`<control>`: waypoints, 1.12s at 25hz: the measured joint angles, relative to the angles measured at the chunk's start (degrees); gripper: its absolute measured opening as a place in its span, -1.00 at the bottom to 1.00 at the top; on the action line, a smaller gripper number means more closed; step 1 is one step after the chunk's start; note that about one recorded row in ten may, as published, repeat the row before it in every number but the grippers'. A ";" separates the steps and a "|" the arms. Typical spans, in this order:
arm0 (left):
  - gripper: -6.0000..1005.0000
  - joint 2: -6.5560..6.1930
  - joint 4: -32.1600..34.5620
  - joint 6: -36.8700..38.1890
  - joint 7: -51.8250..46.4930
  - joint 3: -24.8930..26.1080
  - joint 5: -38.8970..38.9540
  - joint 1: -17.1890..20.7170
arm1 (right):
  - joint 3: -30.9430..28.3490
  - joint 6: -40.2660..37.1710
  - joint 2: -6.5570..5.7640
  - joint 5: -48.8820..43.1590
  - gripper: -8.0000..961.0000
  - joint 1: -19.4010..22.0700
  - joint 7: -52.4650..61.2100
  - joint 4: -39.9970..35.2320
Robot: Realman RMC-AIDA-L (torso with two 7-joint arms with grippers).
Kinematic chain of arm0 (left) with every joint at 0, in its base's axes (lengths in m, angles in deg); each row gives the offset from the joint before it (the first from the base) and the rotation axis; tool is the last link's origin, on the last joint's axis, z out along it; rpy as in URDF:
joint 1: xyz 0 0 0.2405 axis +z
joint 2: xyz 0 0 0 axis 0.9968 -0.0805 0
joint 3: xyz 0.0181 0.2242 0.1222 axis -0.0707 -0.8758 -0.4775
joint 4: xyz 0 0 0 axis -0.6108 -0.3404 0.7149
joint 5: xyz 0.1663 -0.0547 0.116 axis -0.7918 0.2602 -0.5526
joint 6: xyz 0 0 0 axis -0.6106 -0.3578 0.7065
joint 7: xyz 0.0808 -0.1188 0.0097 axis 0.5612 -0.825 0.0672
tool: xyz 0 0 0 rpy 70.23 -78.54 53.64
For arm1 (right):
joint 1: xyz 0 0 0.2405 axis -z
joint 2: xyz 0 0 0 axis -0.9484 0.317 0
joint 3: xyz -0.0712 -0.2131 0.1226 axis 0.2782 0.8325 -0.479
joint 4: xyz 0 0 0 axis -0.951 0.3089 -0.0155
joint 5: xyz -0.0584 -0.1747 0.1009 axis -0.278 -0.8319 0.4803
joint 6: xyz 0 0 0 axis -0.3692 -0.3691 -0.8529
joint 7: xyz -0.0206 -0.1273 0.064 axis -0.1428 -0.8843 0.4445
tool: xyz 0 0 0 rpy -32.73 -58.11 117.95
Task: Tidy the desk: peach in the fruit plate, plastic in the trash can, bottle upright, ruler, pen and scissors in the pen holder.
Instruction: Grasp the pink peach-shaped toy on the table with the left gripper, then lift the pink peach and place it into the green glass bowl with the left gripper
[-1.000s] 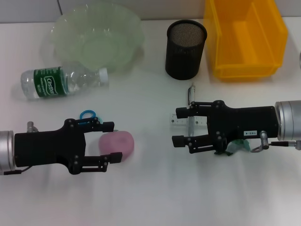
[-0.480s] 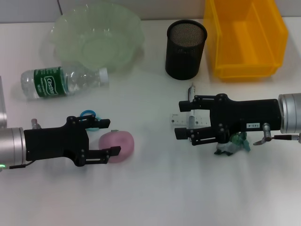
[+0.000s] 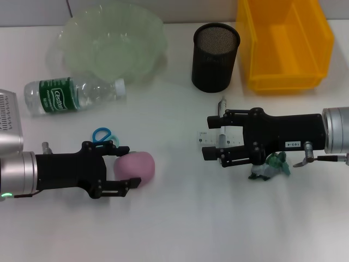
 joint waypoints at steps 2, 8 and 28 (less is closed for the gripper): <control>0.56 0.04 0.02 -0.26 0.01 -0.02 -0.08 -0.01 | 0.06 0.01 0.00 -0.02 0.70 0.00 0.54 0.01; 0.51 0.33 0.83 -0.57 2.39 -0.03 -0.29 0.21 | 0.00 -0.41 -0.25 0.05 0.70 0.28 0.99 -0.08; -0.44 1.27 4.71 5.92 1.28 3.33 6.59 -0.62 | 0.00 -0.46 -0.16 0.13 0.70 1.42 1.22 -0.08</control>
